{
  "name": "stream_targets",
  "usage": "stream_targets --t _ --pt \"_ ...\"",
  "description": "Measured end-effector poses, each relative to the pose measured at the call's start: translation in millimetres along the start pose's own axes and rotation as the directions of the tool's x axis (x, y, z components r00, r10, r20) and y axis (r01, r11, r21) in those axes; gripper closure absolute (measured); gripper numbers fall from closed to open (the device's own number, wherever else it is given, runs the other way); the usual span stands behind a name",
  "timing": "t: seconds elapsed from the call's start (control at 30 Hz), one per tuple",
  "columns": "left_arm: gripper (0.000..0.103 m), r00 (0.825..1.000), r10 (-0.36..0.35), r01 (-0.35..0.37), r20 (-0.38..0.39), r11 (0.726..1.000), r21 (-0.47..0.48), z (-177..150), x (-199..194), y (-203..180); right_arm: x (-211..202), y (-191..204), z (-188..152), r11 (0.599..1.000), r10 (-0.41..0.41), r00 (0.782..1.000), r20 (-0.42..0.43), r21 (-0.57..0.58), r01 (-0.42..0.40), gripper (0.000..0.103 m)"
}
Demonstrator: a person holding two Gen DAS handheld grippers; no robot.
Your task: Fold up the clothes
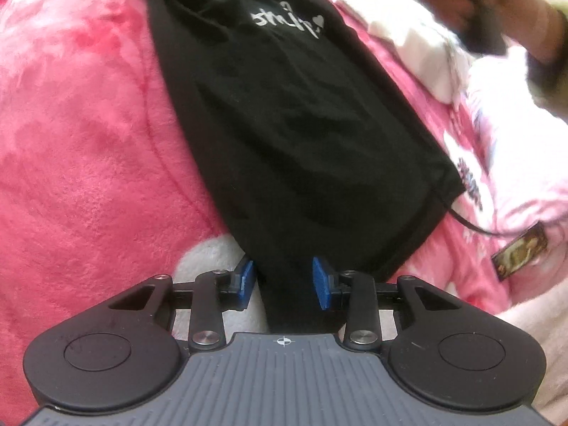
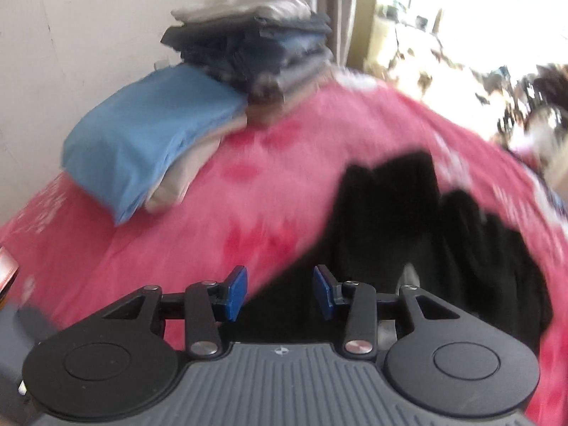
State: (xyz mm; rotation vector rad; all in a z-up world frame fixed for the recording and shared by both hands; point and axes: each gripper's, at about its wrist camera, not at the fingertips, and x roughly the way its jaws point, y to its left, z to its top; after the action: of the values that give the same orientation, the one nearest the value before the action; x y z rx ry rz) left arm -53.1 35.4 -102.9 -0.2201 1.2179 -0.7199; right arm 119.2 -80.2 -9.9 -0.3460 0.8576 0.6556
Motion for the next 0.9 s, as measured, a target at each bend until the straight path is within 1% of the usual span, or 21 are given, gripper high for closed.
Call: stream_targets --t 0.07,0.1,0.17,0.23,0.3,0.37,0.43,0.47,0.53,0.6,0.67,0.73,0.77,0.83,0.87,0.9 --pt "0.07 1.0 -0.008 0.008 0.008 1.0 -0.015 -1.0 2.2 1.7 33.4 -2.9 21.8 0.999 -0.029 0.999 0.022 -0.024 0.03 0.06" --pt "0.07 1.0 -0.013 0.013 0.01 1.0 -0.005 -2.6 2.5 1.2 51.6 -4.9 34.3 0.998 -0.046 0.999 0.028 -0.03 0.047 0.06" --pt "0.073 1.0 -0.017 0.017 0.016 1.0 0.015 -5.6 3.1 -0.8 82.6 -12.1 54.7 0.998 -0.057 0.998 0.029 -0.005 0.057 0.062" --pt "0.077 0.999 -0.028 0.028 0.017 0.999 0.023 -7.4 4.5 -2.2 115.6 -19.6 73.3 0.995 -0.094 0.995 0.014 0.017 0.094 0.063" --pt "0.08 0.999 -0.05 0.05 0.013 0.999 0.019 -8.6 5.8 -2.1 142.7 -29.7 85.1 0.99 -0.128 0.992 -0.007 0.056 0.129 0.064" --pt "0.082 0.998 -0.055 0.055 0.011 0.998 0.029 -9.8 7.7 -2.8 159.7 -41.4 91.1 0.983 -0.153 0.988 -0.032 0.094 0.155 0.064" --pt "0.083 0.998 -0.061 0.061 0.008 0.997 0.049 -10.3 9.0 -4.0 176.4 -54.8 94.1 0.977 -0.158 0.985 -0.068 0.131 0.166 0.067" --pt "0.083 0.998 -0.063 0.063 0.009 0.996 0.057 -10.1 9.5 -4.4 182.5 -60.2 93.7 0.973 -0.169 0.982 -0.09 0.147 0.18 0.072" --pt "0.086 0.997 -0.071 0.07 0.009 0.995 0.072 -9.7 10.6 -4.7 189.8 -72.3 90.4 0.962 -0.175 0.977 -0.119 0.189 0.196 0.091" --pt "0.091 0.997 -0.074 0.073 0.01 0.994 0.087 -9.7 12.3 -4.9 192.3 -85.6 84.5 0.95 -0.169 0.976 -0.134 0.243 0.198 0.101" --pt "0.094 0.997 -0.082 0.08 0.015 0.992 0.1 -10.5 12.6 -4.3 183.3 -93.1 82.3 0.945 -0.131 0.987 -0.095 0.288 0.153 0.102" --pt "0.096 0.995 -0.095 0.092 0.018 0.988 0.123 -11.2 12.2 -5.9 164.1 -98.3 83.9 0.939 -0.05 0.999 -0.001 0.34 0.047 0.102" --pt "0.096 0.995 -0.096 0.092 0.02 0.986 0.137 -11.6 11.9 -7.0 153.6 -99.1 86.0 0.934 0.002 0.999 0.052 0.356 -0.021 0.102" --pt "0.097 0.994 -0.105 0.102 0.012 0.983 0.154 -12.0 12.0 -8.5 135.4 -97.4 89.4 0.921 0.104 0.984 0.145 0.359 -0.15 0.102" --pt "0.097 0.994 -0.11 0.108 0.009 0.982 0.158 -12.2 12.0 -9.3 127.9 -94.8 90.7 0.914 0.154 0.971 0.182 0.348 -0.21 0.102" --pt "0.097 0.993 -0.118 0.115 0.006 0.98 0.165 -12.5 11.7 -9.9 128.5 -87.3 91.8 0.912 0.192 0.963 0.188 0.329 -0.246 0.102"
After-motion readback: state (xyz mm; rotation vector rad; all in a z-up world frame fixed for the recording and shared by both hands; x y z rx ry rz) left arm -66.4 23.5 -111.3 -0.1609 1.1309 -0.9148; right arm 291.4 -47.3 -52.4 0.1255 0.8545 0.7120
